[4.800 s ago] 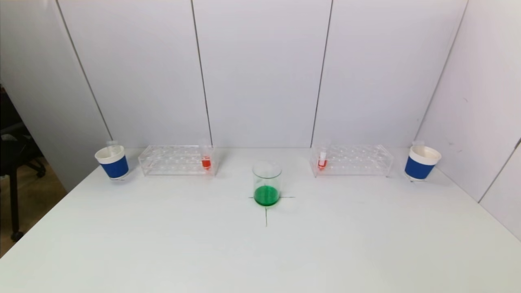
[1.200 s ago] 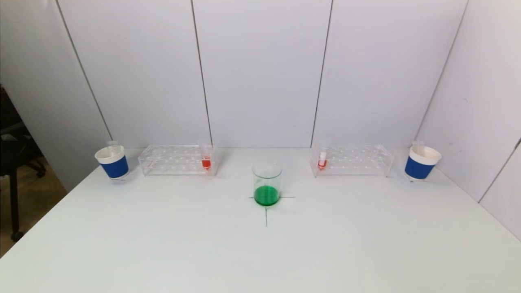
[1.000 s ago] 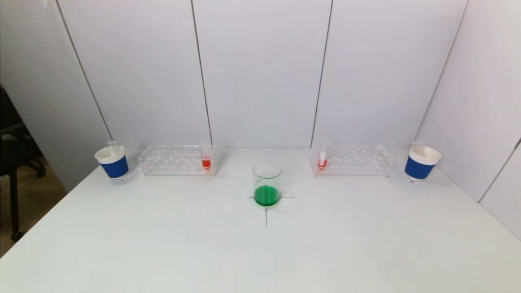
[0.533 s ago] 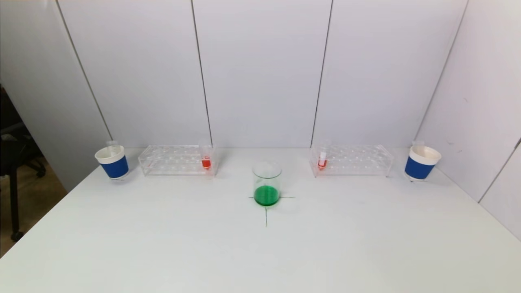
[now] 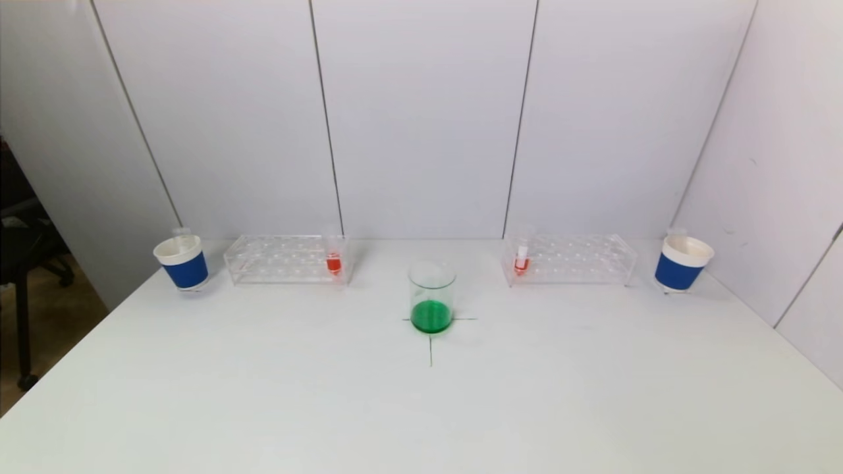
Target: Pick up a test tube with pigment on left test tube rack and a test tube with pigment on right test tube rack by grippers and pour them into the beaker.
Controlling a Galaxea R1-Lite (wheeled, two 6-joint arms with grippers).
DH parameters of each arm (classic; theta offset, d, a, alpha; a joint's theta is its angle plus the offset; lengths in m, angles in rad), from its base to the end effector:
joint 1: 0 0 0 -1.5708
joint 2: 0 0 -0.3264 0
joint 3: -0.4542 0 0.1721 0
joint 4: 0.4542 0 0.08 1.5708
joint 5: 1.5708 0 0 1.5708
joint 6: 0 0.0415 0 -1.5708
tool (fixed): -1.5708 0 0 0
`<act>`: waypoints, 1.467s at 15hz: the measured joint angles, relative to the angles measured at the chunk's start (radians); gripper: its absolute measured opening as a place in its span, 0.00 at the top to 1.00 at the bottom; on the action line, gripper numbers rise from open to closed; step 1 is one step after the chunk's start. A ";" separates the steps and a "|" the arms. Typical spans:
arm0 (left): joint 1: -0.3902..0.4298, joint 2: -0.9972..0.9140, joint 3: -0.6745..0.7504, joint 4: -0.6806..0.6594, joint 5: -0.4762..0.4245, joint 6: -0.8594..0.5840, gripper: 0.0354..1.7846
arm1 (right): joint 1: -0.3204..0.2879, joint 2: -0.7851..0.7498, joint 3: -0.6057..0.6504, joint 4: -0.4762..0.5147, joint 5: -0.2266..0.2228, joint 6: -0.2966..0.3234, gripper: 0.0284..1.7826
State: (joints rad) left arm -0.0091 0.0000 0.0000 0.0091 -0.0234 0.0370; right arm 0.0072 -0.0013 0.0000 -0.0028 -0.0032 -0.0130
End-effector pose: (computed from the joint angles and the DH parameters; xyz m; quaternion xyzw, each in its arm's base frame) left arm -0.0503 -0.0005 0.0744 0.0185 0.0042 -0.0163 0.9997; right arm -0.0503 -0.0005 0.0758 -0.0065 -0.0021 0.0020 1.0000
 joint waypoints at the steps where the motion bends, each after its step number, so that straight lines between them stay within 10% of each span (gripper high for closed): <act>1: 0.000 0.000 0.000 0.000 0.000 0.000 0.01 | 0.000 0.000 0.000 0.000 0.000 0.000 0.01; 22: 0.000 0.000 0.000 0.000 0.000 0.000 0.01 | 0.000 0.000 0.000 0.000 0.000 0.000 0.01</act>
State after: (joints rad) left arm -0.0089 0.0000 0.0000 0.0091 -0.0230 0.0368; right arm 0.0072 -0.0013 0.0000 -0.0023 -0.0032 -0.0134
